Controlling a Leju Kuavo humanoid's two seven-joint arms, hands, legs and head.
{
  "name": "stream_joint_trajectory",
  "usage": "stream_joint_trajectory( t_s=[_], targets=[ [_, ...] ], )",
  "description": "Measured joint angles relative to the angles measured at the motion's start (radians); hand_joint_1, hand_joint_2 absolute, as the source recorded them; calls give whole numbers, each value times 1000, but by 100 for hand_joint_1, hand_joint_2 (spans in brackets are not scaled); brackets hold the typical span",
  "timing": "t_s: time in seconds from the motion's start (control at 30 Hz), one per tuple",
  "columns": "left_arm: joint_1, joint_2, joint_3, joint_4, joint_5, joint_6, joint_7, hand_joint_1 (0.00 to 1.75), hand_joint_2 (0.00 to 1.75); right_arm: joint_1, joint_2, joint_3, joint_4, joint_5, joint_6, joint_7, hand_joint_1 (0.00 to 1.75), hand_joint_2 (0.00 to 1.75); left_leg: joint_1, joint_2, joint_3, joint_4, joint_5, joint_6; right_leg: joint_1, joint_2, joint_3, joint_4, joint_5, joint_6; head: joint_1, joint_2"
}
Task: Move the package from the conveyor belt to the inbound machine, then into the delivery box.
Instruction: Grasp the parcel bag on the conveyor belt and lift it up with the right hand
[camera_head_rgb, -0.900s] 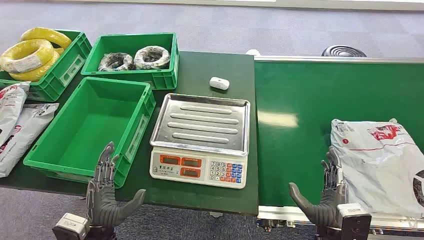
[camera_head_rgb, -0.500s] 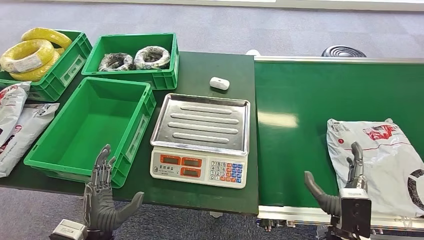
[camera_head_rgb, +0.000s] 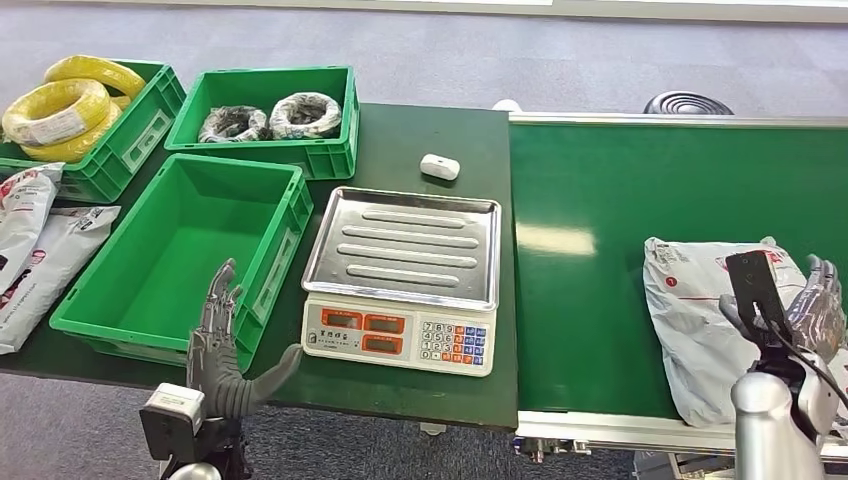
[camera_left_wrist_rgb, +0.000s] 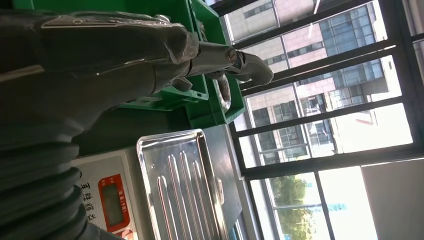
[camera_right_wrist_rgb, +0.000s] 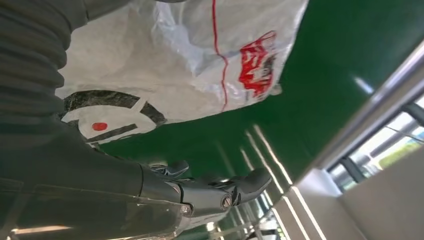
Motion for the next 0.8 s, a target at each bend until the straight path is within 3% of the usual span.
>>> stream_joint_trajectory(
  t_s=[0.17, 0.23, 0.3, 0.37, 0.67, 0.8],
  targets=[
    [-17, 5, -4, 14, 20, 23, -9, 0, 175, -146, -61, 2, 323, 81, 22, 119, 0, 175, 0, -3, -1, 0, 0, 0, 0, -2, 0, 0, 0, 0, 0, 0],
    [-24, 6, -7, 22, 27, 29, -12, 0, 175, -172, -70, 3, 413, 93, 56, 166, 24, 175, 0, -5, -1, 0, 0, 0, 0, -2, -1, 0, 0, 0, 0, 0],
    [-31, 8, -10, 30, 32, 33, -16, 0, 175, -185, -74, 3, 482, 98, 96, 203, 110, 175, 0, -5, -2, 0, 0, 0, 1, -2, -1, 0, 0, 0, 0, 0],
    [-37, 9, -14, 37, 36, 34, -18, 0, 175, -193, -75, 3, 533, 99, 135, 223, 174, 175, 0, -5, -2, 0, 0, 0, 1, -2, -2, 0, -1, 0, 0, 0],
    [-40, 15, -15, 46, 42, 33, -16, 0, 175, -251, -75, 3, 632, 111, 246, 259, 175, 175, 0, -4, -2, 0, 0, 0, 0, -2, 0, 0, 0, 0, 0, 0],
    [-35, 16, -15, 47, 44, 33, -18, 0, 175, -267, -69, 3, 638, 111, 183, 205, 175, 175, 0, -4, -2, 0, 0, 0, 0, -2, 0, 0, 0, 0, 0, 0]
  ],
)
